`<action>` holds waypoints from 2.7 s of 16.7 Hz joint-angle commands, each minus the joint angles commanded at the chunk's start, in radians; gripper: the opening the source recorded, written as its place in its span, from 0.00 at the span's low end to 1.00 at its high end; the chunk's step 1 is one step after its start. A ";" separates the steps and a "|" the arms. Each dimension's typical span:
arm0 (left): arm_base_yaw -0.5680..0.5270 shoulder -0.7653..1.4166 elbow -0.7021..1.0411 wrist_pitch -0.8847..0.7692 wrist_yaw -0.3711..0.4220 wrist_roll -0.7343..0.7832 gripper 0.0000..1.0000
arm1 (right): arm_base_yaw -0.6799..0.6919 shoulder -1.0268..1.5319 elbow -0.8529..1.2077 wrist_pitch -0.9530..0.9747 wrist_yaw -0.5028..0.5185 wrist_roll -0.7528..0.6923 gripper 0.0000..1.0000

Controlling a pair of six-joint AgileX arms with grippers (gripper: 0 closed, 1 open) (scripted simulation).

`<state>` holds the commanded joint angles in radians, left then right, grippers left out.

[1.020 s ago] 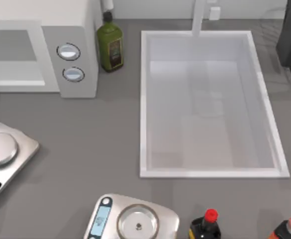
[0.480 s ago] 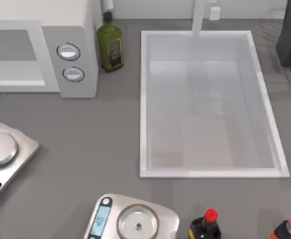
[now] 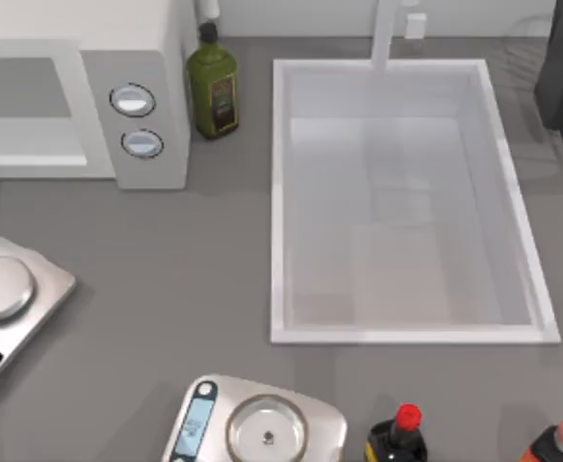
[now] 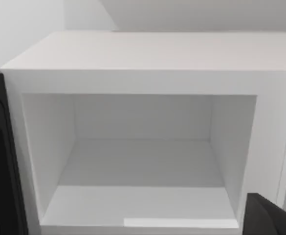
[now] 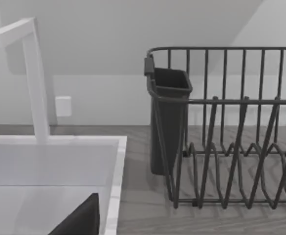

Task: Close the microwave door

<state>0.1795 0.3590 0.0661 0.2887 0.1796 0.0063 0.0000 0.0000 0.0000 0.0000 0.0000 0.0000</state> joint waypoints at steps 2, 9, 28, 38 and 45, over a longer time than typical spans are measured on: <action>0.013 0.013 0.012 -0.011 0.006 0.013 0.00 | 0.000 0.000 0.000 0.000 0.000 0.000 1.00; 0.336 0.364 0.355 -0.282 0.159 0.319 0.00 | 0.000 0.000 0.000 0.000 0.000 0.000 1.00; 0.838 1.307 1.218 -1.014 0.477 0.884 0.00 | 0.000 0.000 0.000 0.000 0.000 0.000 1.00; 0.844 1.425 0.980 -0.653 0.481 0.889 0.00 | 0.000 0.000 0.000 0.000 0.000 0.000 1.00; 0.839 1.433 0.950 -0.623 0.481 0.887 0.00 | 0.000 0.000 0.000 0.000 0.000 0.000 1.00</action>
<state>1.0185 1.7919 1.0164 -0.3342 0.6609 0.8934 0.0000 0.0000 0.0000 0.0000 0.0000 0.0000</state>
